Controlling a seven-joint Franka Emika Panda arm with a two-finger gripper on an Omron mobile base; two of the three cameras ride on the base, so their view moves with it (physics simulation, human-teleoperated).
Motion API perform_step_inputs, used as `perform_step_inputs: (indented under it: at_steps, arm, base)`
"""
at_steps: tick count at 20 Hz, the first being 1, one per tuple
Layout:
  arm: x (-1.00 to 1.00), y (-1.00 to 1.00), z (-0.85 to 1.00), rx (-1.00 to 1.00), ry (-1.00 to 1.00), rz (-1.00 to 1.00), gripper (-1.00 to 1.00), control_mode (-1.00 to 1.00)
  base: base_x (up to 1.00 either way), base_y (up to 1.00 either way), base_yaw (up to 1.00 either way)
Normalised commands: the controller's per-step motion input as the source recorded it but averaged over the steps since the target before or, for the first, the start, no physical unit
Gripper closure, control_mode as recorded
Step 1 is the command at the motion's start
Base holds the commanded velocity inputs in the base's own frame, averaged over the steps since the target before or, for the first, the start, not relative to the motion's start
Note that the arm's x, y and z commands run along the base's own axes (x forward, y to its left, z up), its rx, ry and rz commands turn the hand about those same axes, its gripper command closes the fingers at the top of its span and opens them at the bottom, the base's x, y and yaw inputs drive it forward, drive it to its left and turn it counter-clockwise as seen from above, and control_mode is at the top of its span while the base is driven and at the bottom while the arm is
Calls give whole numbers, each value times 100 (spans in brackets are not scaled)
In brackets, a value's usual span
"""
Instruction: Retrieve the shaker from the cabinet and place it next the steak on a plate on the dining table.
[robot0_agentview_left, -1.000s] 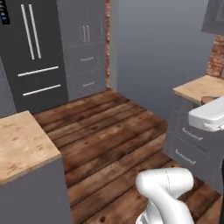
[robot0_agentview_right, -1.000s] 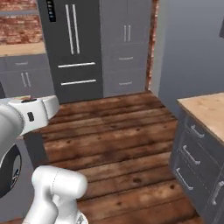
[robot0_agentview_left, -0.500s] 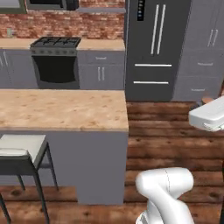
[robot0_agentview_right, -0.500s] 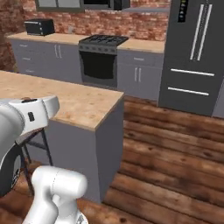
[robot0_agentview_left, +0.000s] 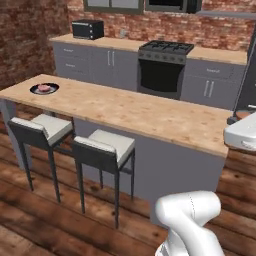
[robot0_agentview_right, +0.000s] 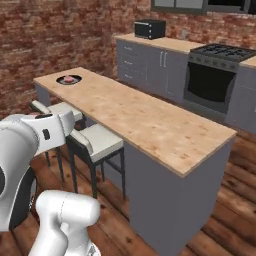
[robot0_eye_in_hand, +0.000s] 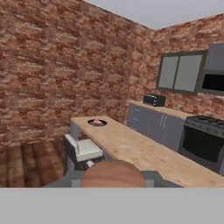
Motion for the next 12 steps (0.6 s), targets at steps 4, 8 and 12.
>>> perform_step_inputs:
  at_steps: [4, 8, 12]
  arm:
    - [0, 0, 0, 0, 0, 0, 100, 100]
    - [0, 0, 0, 0, 0, 0, 100, 100]
    - [0, 0, 0, 0, 0, 0, 100, 100]
  base:
    - [46, 100, -3]
    - [48, 100, -4]
    - [39, 100, -5]
